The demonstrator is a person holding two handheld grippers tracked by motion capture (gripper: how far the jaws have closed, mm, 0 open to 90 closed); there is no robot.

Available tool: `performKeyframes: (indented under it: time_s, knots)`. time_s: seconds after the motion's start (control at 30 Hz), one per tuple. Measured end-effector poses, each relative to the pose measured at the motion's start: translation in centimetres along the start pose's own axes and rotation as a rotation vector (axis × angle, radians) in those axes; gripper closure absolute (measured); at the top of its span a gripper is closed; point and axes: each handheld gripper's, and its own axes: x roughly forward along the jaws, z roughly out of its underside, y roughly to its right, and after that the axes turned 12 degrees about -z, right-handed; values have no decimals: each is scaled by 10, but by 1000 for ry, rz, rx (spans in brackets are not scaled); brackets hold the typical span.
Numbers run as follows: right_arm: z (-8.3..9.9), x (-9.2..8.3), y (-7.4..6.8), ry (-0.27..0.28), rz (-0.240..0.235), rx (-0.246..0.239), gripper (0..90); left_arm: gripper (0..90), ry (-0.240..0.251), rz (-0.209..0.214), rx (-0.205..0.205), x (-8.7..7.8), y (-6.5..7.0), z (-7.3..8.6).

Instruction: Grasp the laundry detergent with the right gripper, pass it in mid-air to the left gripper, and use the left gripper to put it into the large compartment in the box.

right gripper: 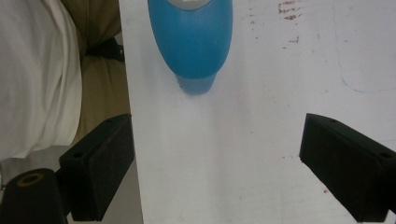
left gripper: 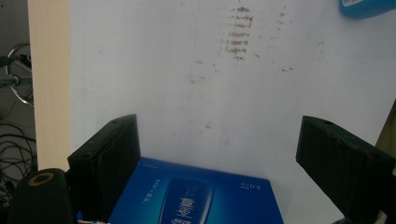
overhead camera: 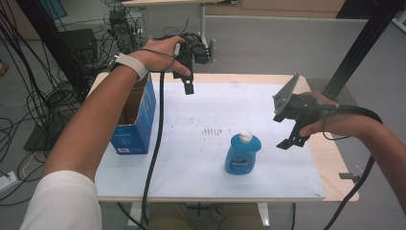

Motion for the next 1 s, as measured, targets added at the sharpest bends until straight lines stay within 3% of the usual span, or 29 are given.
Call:
performKeyframes:
  time_s: [1.0]
  knots:
    - [0, -1, 0, 25, 26, -30, 73, 130, 3, -8, -35, 0, 1, 6]
